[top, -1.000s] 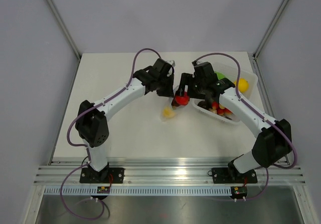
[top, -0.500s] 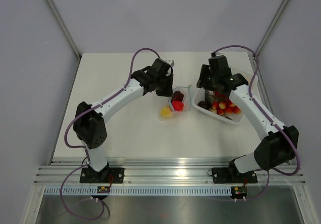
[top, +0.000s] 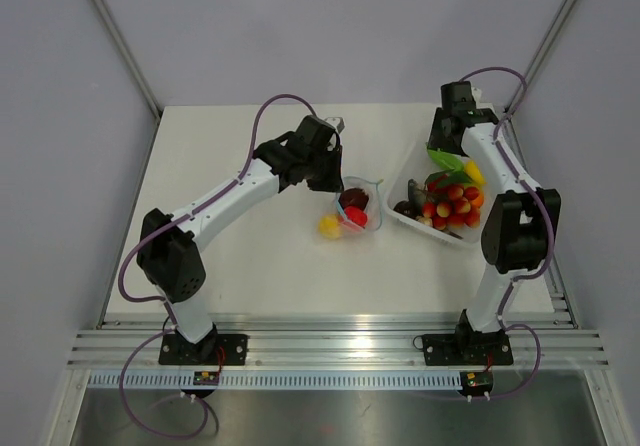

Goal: Place the food in the zip-top bag and seal the zipper
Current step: Pick up the fake vegetable from the bin.

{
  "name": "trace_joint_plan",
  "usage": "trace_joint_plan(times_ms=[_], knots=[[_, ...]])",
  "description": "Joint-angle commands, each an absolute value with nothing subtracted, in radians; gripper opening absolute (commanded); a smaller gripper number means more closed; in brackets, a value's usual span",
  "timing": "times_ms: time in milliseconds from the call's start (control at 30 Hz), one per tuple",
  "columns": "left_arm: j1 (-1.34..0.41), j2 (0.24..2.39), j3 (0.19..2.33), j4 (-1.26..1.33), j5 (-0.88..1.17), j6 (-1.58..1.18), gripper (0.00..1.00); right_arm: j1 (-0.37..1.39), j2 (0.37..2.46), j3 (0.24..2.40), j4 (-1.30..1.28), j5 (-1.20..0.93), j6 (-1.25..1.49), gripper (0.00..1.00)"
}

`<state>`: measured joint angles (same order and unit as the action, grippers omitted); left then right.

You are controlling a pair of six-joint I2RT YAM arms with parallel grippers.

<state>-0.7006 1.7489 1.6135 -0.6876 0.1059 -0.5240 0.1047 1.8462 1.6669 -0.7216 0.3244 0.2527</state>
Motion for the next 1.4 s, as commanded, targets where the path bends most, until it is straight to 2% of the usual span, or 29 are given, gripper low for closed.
trace_joint_plan(times_ms=[0, 133, 367, 800, 1167, 1267, 1300, 1367], knots=[[-0.695, 1.694, 1.620, -0.666, 0.118, -0.503, 0.00, 0.109, 1.928, 1.772, -0.750, 0.451, 0.111, 0.74], [-0.695, 1.689, 1.620, -0.670, 0.106, -0.499, 0.00, 0.109, 2.025, 1.838, -0.729, 0.489, 0.017, 0.83], [-0.695, 1.707, 1.637, -0.675, 0.123, -0.495, 0.00, 0.109, 2.149, 1.871, -0.663, 0.483, -0.167, 0.88], [-0.695, 1.756, 1.695, -0.704, 0.120, -0.485, 0.00, 0.095, 2.207, 1.802, -0.511, 0.382, -0.325, 0.88], [-0.695, 1.755, 1.692, -0.703, 0.115, -0.495, 0.00, 0.072, 2.252, 1.802, -0.514, 0.310, -0.256, 0.80], [-0.695, 1.749, 1.686, -0.704, 0.109, -0.497, 0.00, 0.074, 2.247, 1.783, -0.496, 0.322, -0.242, 0.74], [-0.695, 1.747, 1.684, -0.703, 0.107, -0.497, 0.00, 0.074, 2.243, 1.776, -0.488, 0.325, -0.236, 0.67], [-0.695, 1.743, 1.677, -0.698, 0.107, -0.499, 0.00, 0.074, 2.231, 1.773, -0.489, 0.328, -0.215, 0.63]])
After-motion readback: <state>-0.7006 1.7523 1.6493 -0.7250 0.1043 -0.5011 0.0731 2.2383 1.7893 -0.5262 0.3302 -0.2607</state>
